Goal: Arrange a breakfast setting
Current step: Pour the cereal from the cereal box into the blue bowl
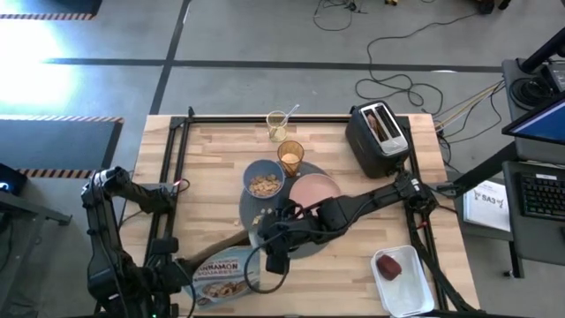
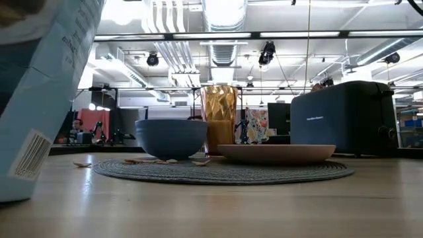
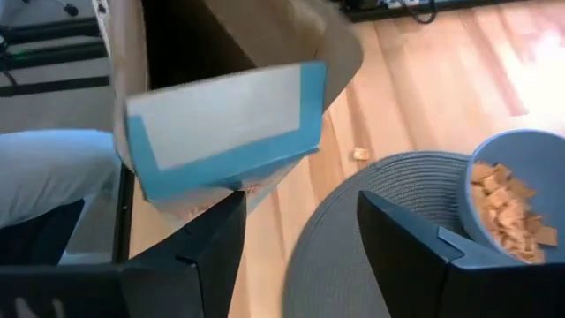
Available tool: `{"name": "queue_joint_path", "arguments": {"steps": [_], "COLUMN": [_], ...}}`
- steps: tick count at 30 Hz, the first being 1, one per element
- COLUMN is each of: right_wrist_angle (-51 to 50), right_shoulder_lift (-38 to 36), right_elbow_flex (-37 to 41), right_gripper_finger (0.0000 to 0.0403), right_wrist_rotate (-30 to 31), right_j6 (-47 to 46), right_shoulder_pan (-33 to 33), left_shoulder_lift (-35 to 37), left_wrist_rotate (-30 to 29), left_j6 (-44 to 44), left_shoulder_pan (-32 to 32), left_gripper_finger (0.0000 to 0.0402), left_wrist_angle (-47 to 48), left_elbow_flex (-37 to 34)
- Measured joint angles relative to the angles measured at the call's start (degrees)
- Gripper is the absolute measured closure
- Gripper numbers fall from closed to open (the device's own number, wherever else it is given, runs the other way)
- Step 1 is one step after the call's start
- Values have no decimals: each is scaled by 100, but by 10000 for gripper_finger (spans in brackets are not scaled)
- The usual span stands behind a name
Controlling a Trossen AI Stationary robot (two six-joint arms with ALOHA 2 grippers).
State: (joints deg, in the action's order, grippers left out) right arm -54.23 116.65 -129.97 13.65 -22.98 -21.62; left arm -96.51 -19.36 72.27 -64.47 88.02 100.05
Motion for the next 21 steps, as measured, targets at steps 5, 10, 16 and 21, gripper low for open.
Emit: {"name": "queue_joint_path", "arguments": {"steps": [5, 10, 16, 21], "right_wrist_angle": [5, -6, 54, 358], "right_shoulder_lift": [88, 121, 148, 318], "right_elbow_flex": [2, 3, 4, 3], "right_gripper_finger": [190, 190, 191, 192], "right_wrist_rotate": [-68, -162, -51, -215], "right_j6": [-26, -118, -42, -40], "right_shoulder_pan": [-174, -303, -337, -325], "left_shoulder_lift": [-92, -96, -96, -96], "left_wrist_rotate": [-10, -43, -98, -202], "left_j6": [-92, -117, -190, -324], "left_shoulder_pan": [0, 1, 2, 2], "left_gripper_finger": [401, 401, 401, 401], "left_wrist_angle": [-10, -44, -127, -287], "left_elbow_flex": [0, 0, 0, 0]}}
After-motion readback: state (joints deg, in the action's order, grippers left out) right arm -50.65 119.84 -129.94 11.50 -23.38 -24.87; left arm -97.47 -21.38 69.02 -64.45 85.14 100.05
